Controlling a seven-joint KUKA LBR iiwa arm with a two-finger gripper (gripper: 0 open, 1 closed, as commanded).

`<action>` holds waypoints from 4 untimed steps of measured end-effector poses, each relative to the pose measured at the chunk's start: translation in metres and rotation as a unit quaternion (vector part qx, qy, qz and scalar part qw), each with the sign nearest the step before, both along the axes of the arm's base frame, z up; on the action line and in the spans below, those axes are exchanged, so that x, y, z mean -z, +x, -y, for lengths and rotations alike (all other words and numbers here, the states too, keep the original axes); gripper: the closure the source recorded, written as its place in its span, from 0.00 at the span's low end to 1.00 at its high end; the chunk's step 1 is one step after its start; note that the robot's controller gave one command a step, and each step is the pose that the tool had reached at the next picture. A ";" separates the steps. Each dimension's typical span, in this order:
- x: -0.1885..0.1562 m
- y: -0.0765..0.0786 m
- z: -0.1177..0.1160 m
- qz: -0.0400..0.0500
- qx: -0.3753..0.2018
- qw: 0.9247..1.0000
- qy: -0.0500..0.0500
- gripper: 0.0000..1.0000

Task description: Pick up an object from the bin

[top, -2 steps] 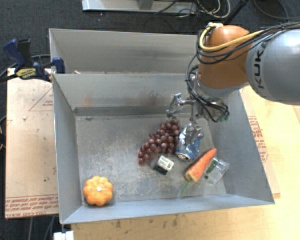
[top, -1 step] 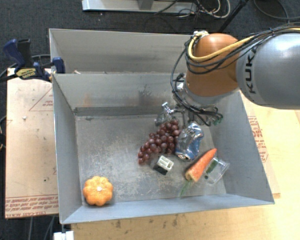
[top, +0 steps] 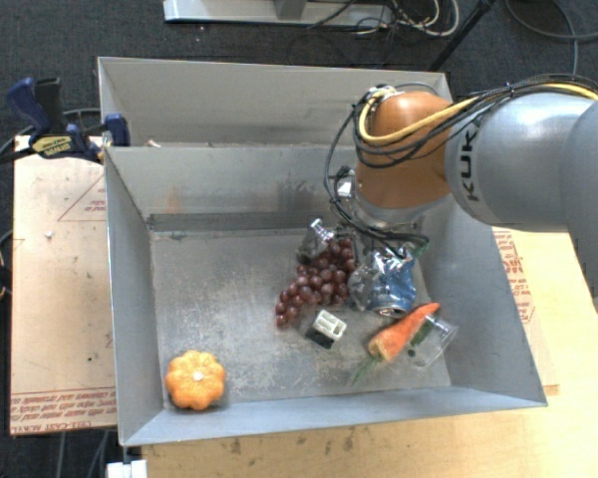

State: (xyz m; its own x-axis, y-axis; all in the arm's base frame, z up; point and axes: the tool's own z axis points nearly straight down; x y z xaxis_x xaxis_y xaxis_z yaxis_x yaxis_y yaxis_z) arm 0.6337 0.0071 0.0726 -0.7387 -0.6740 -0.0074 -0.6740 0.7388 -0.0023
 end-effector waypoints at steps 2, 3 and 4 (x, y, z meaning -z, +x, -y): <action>-0.005 0.007 0.002 0.004 -0.102 0.995 0.001 1.00; -0.006 0.007 0.001 0.003 -0.102 0.995 0.001 1.00; -0.009 0.007 0.001 0.001 -0.102 0.995 0.001 1.00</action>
Offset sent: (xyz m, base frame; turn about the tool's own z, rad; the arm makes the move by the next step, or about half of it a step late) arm 0.0000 0.0000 0.0000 0.0000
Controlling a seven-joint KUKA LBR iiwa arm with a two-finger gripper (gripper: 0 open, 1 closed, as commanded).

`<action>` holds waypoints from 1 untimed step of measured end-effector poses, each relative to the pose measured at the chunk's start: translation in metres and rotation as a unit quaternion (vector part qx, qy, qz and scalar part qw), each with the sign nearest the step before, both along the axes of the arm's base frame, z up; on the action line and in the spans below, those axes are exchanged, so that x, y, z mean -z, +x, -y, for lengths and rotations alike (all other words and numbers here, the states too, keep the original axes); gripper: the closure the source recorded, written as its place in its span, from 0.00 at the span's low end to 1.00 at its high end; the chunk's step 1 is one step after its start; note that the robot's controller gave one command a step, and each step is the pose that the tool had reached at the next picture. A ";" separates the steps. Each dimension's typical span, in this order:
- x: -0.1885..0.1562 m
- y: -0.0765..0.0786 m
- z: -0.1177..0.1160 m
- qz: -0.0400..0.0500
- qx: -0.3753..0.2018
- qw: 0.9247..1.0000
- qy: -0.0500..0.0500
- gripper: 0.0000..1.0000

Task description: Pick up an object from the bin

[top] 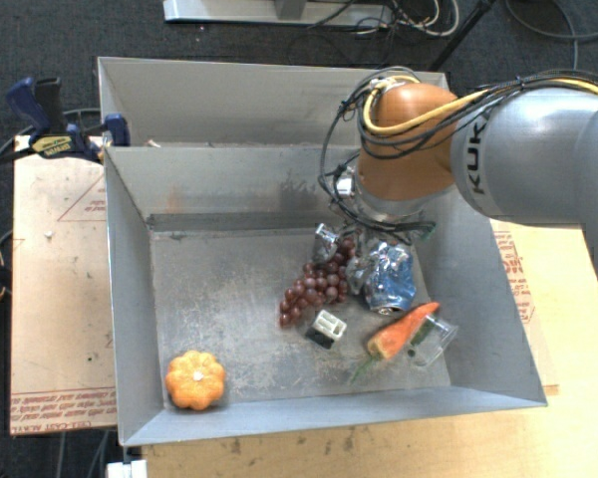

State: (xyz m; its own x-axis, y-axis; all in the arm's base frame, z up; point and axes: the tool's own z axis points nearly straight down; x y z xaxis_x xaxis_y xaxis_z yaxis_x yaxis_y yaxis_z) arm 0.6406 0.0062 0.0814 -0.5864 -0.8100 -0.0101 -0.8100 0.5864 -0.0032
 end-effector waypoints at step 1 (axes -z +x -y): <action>-0.004 0.000 0.000 -0.002 0.000 1.000 -0.001 1.00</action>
Offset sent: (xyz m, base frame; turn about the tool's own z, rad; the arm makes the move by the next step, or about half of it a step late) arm 0.0001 0.0001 0.0189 0.0000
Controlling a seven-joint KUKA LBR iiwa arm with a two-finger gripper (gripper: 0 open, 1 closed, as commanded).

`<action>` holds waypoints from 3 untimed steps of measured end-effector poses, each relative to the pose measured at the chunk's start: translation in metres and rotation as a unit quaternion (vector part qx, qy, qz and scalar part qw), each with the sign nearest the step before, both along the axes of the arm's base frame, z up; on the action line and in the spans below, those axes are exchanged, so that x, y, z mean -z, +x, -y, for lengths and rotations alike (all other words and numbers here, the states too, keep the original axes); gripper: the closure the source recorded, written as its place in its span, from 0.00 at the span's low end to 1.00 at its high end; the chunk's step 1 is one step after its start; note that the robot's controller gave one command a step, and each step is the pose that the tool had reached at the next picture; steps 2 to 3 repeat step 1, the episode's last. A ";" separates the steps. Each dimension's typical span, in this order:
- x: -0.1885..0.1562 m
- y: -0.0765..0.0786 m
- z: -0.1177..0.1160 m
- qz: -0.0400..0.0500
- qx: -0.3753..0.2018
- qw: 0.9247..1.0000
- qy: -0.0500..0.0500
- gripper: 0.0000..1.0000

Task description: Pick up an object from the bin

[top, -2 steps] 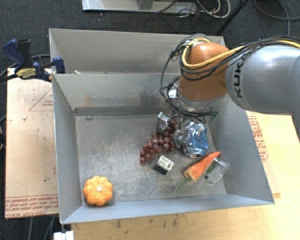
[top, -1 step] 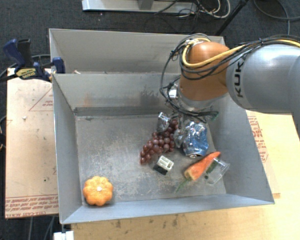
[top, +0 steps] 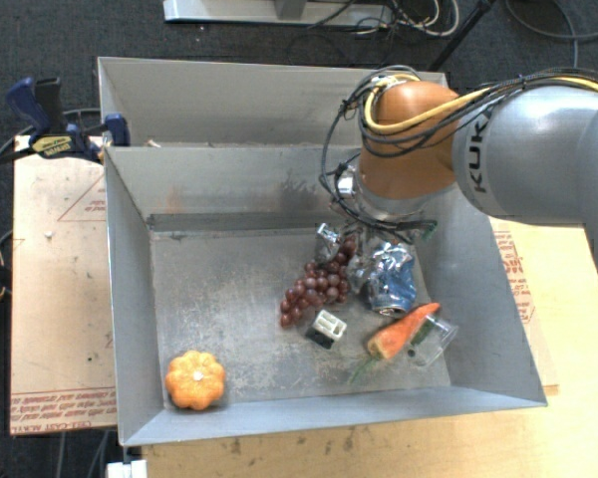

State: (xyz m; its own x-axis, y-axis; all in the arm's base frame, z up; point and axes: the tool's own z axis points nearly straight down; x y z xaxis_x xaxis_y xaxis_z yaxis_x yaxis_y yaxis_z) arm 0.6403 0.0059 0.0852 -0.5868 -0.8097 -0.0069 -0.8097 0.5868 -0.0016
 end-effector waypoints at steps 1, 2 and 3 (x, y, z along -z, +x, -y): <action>-0.004 0.000 0.000 -0.001 0.001 1.000 0.000 1.00; -0.004 0.000 0.000 -0.001 0.001 1.000 0.000 1.00; -0.004 0.000 0.000 -0.001 0.001 1.000 0.000 1.00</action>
Offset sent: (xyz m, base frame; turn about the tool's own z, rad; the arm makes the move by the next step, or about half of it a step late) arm -0.0002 -0.0001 0.0009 0.0000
